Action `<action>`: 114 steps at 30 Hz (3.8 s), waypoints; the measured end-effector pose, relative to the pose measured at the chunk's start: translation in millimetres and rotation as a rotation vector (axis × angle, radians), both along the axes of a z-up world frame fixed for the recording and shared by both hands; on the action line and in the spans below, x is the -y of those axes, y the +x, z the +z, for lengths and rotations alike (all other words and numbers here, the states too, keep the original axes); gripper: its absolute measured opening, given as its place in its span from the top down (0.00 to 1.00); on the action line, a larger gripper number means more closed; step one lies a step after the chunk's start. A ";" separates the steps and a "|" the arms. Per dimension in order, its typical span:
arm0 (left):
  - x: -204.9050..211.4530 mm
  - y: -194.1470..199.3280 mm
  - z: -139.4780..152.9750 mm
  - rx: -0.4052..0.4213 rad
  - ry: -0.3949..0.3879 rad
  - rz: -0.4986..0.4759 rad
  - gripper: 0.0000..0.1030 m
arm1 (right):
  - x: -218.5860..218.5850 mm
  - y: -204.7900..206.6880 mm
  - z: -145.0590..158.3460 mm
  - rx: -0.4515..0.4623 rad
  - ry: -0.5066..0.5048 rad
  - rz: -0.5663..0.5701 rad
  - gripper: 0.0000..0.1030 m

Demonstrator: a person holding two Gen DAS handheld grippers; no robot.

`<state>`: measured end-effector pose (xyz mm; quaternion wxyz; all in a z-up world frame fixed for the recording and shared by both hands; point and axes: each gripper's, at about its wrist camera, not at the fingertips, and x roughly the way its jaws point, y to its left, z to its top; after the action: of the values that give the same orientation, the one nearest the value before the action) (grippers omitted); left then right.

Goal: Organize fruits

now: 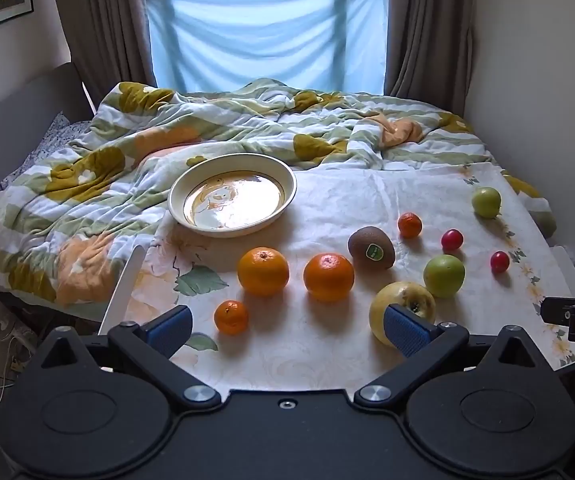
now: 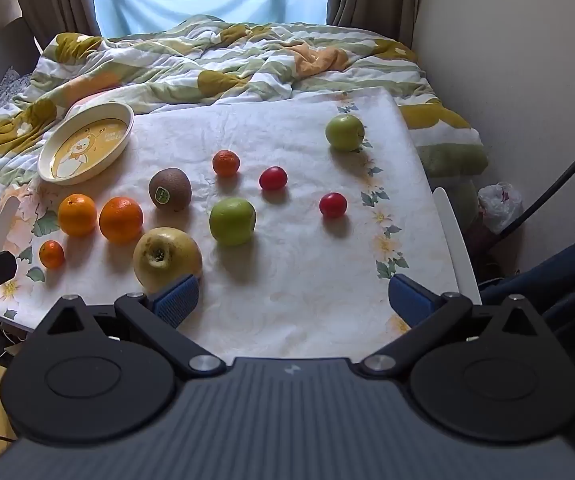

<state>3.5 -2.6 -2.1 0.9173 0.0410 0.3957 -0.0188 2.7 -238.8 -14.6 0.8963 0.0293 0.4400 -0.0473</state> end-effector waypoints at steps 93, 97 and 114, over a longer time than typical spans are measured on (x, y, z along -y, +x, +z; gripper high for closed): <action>5.0 -13.3 5.2 0.047 0.023 0.026 0.00 | -7.3 -0.6 2.7 0.008 0.013 0.065 0.00; 2.3 -14.6 9.0 0.026 0.011 0.046 0.00 | -9.3 -1.9 5.1 0.001 0.013 0.078 0.00; -57.5 20.7 -30.0 -0.008 0.079 0.066 0.00 | -54.1 35.4 -24.6 -0.048 0.055 0.230 0.00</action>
<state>24.3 54.8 -32.2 0.9134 0.0642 0.4011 0.0267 38.1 -184.7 -39.2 0.8839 0.0022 0.4628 0.0672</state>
